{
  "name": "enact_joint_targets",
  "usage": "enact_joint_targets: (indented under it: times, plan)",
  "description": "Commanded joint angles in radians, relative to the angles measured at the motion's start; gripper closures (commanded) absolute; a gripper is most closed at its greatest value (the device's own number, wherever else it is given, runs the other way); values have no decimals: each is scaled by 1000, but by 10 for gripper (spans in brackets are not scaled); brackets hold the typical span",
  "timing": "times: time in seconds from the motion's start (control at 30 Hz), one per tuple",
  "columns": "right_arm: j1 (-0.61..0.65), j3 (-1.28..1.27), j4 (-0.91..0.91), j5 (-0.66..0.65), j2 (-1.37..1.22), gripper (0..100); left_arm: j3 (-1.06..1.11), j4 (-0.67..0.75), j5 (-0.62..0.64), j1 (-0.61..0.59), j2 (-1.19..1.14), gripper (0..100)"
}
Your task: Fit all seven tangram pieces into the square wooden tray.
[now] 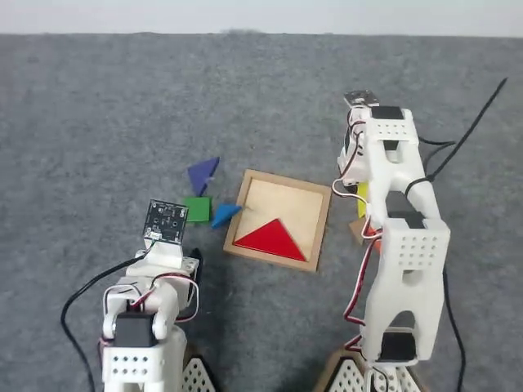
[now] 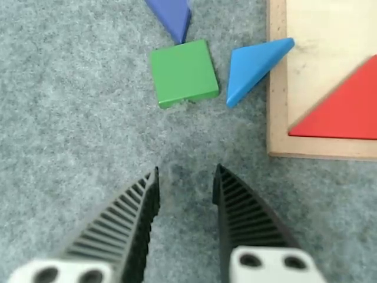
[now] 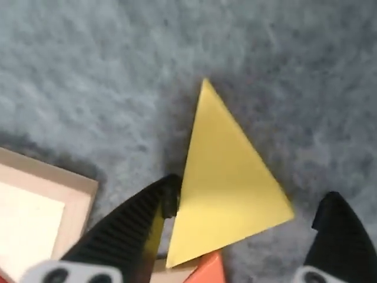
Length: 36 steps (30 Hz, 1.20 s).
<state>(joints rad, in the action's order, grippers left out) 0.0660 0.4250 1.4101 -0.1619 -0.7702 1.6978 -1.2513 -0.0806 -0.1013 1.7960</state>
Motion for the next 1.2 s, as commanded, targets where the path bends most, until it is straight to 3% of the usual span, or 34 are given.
enact_joint_targets:
  times: [0.0, 0.17, 0.53, 1.17]
  plan:
    - [-12, 25, 25, -15, -7, 639, -16, -5, -3, -2, 17, 852]
    - [-10, 23, 31, 17, -10, 758, -16, -5, -3, -2, 17, 852]
    - [-12, 26, 59, 74, -2, 754, -16, -5, -3, -2, 17, 852]
    - [73, -157, 28, 78, 360, 794, -16, -5, -3, -2, 17, 852]
